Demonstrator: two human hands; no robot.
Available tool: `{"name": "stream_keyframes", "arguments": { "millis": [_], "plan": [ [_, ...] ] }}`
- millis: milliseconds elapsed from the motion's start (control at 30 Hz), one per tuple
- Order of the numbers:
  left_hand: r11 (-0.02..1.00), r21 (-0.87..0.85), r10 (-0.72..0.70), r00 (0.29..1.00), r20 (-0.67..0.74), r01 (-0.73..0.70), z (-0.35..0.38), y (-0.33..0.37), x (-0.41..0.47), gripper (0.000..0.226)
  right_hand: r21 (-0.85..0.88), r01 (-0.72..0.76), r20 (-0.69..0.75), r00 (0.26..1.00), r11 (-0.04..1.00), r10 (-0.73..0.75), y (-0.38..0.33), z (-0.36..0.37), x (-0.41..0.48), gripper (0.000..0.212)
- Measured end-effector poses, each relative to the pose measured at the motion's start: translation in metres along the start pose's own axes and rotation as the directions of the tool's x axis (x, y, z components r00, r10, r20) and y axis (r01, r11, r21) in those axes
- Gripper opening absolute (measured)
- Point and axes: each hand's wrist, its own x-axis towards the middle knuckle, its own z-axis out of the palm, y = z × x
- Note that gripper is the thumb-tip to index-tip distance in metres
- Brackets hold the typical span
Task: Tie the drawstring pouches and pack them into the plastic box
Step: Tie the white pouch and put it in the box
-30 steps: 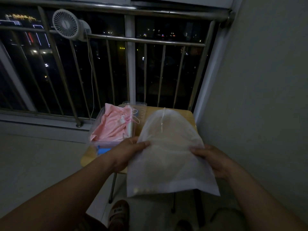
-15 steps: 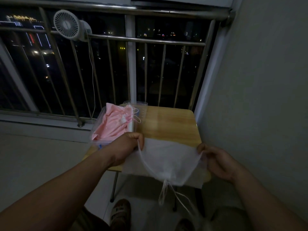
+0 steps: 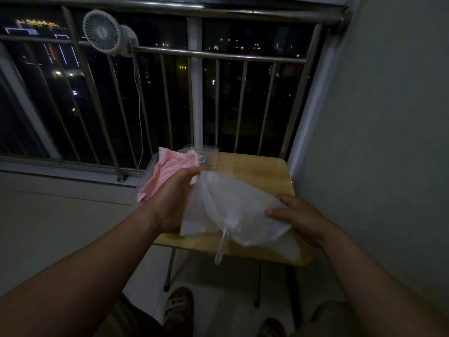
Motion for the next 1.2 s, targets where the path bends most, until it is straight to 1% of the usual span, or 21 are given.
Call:
{"name": "stream_keyframes", "arguments": {
  "millis": [33, 133, 167, 200, 233, 267, 300, 333, 367, 400, 467, 533, 600, 667, 800, 900, 1067, 1200],
  "plan": [
    [1.000, -0.013, 0.001, 1.000, -0.008, -0.001, -0.003, -0.003, -0.002, 0.049, 0.006, 0.010, -0.003, 1.000, 1.000, -0.010, -0.004, -0.001, 0.003, 0.035],
    [0.996, 0.092, -0.021, 1.000, 0.019, 0.019, -0.007, -0.017, -0.005, 0.040, -0.012, 0.046, -0.024, 0.999, 0.999, -0.046, -0.023, -0.004, 0.009, 0.017],
    [0.991, 0.130, -0.033, 0.999, 0.023, 0.030, -0.008, -0.022, -0.003, 0.042, -0.013, 0.052, -0.044, 0.998, 0.999, -0.052, -0.027, -0.005, 0.010, 0.014],
    [0.987, 0.156, -0.026, 1.000, 0.007, 0.025, -0.012, -0.027, 0.000, 0.044, 0.025, 0.055, -0.061, 0.997, 0.998, -0.053, -0.032, -0.004, 0.011, 0.014],
    [0.986, 0.170, -0.002, 1.000, -0.009, 0.004, -0.014, -0.028, 0.004, 0.044, 0.117, 0.048, -0.085, 0.996, 0.992, -0.038, -0.034, -0.004, 0.011, 0.021],
    [0.986, 0.165, 0.028, 0.999, -0.028, -0.023, -0.015, -0.028, 0.005, 0.042, 0.263, 0.029, -0.087, 0.996, 0.964, -0.006, -0.034, -0.004, 0.010, 0.033],
    [0.989, 0.139, 0.054, 0.998, -0.041, -0.047, -0.015, -0.027, 0.005, 0.040, 0.408, -0.004, -0.071, 0.997, 0.913, 0.036, -0.031, -0.005, 0.010, 0.045],
    [0.992, 0.107, 0.068, 0.996, -0.060, -0.061, -0.015, -0.025, 0.006, 0.037, 0.510, -0.044, -0.045, 0.996, 0.859, 0.077, -0.028, -0.005, 0.009, 0.053],
    [0.994, 0.085, 0.076, 0.993, -0.087, -0.068, -0.018, -0.022, 0.007, 0.035, 0.551, -0.078, -0.015, 0.995, 0.831, 0.104, -0.024, -0.004, 0.008, 0.058],
    [0.993, 0.088, 0.083, 0.990, -0.113, -0.073, -0.021, -0.020, 0.007, 0.033, 0.544, -0.097, 0.014, 0.994, 0.834, 0.106, -0.022, -0.001, 0.006, 0.059],
    [0.989, 0.115, 0.105, 0.982, -0.154, -0.088, -0.029, -0.016, 0.011, 0.034, 0.469, -0.102, 0.046, 0.995, 0.877, 0.091, -0.025, 0.005, 0.008, 0.060],
    [0.984, 0.127, 0.146, 0.972, -0.185, -0.123, -0.035, -0.011, 0.014, 0.035, 0.431, -0.084, 0.038, 0.996, 0.899, 0.076, -0.035, 0.012, 0.018, 0.062],
    [0.970, 0.143, 0.224, 0.947, -0.231, -0.195, -0.039, -0.002, 0.014, 0.029, 0.425, -0.050, -0.034, 0.997, 0.904, 0.072, -0.052, 0.019, 0.036, 0.061],
    [0.950, 0.187, 0.296, 0.915, -0.274, -0.251, -0.041, 0.016, 0.011, 0.025, 0.411, -0.006, -0.121, 0.991, 0.911, 0.061, -0.075, 0.028, 0.058, 0.053],
    [0.897, 0.294, 0.425, 0.829, -0.364, -0.331, -0.062, 0.063, 0.020, 0.026, 0.332, 0.134, -0.192, 0.979, 0.934, -0.072, -0.138, 0.045, 0.113, 0.036],
    [0.869, 0.342, 0.484, 0.763, -0.428, -0.359, -0.085, 0.102, 0.032, 0.024, 0.264, 0.232, -0.185, 0.965, 0.936, -0.186, -0.185, 0.056, 0.161, 0.039],
    [0.834, 0.384, 0.542, 0.714, -0.442, -0.396, -0.119, 0.160, 0.056, 0.026, 0.229, 0.299, -0.152, 0.951, 0.926, -0.270, -0.246, 0.070, 0.235, 0.034],
    [0.827, 0.370, 0.557, 0.707, -0.436, -0.423, -0.137, 0.190, 0.081, 0.027, 0.228, 0.328, -0.142, 0.943, 0.917, -0.302, -0.275, 0.075, 0.282, 0.029]
  ]
}}
